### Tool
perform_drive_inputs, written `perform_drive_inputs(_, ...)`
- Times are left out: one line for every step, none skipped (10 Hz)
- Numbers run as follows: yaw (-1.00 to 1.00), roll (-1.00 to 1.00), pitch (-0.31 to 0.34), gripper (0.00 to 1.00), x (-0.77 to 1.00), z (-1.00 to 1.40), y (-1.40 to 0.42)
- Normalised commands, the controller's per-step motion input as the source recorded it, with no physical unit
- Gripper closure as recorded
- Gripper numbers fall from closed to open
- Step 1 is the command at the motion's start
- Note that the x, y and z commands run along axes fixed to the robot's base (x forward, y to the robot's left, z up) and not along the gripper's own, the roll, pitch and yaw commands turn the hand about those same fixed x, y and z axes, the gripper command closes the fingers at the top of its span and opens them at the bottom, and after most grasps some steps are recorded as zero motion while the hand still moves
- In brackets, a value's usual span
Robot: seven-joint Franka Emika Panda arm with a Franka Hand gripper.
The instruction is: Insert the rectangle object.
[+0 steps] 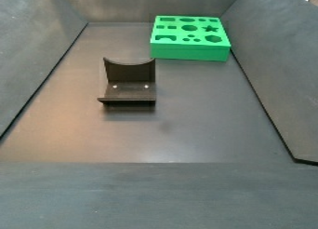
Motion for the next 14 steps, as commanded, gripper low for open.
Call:
perform_drive_inputs(-0.87,0.06,-0.037,1.0,0.1,-0.15,-0.22)
perform_drive_inputs(-0.65,0.11,-0.044,1.0,0.36,-0.26,-0.27)
perform_drive_inputs(-0.58,0.15,-0.057,1.0,0.43,-0.34,-0.29)
perform_drive_inputs(-0.69,0.19,-0.067,1.0,0.31,-0.44,-0.27)
perform_drive_inputs(-0.87,0.18,-0.074,1.0,0.12,-0.45,-0.19)
perform_drive_inputs(-0.87,0.17,-0.074,1.0,0.11,-0.43,-0.19)
perform_drive_inputs(-0.86,0.13,-0.051,1.0,0.13,-0.32,-0.19)
perform_drive_inputs(-0.83,0.08,-0.034,1.0,0.15,-0.22,-0.2)
perform_drive_inputs(-0.78,0.11,-0.023,1.0,0.19,-0.26,-0.21)
perform_drive_inputs(-0.91,0.1,-0.026,1.0,0.05,-0.25,-0.17)
perform_drive_inputs(-0.92,0.08,-0.01,1.0,0.03,-0.21,-0.17)
perform_drive_inputs(-0.95,0.06,-0.001,1.0,0.01,-0.15,-0.14)
perform_drive_inputs(-0.96,0.04,0.0,1.0,0.0,-0.09,-0.14)
perform_drive_inputs(-0.96,0.03,0.0,1.0,0.0,-0.08,-0.14)
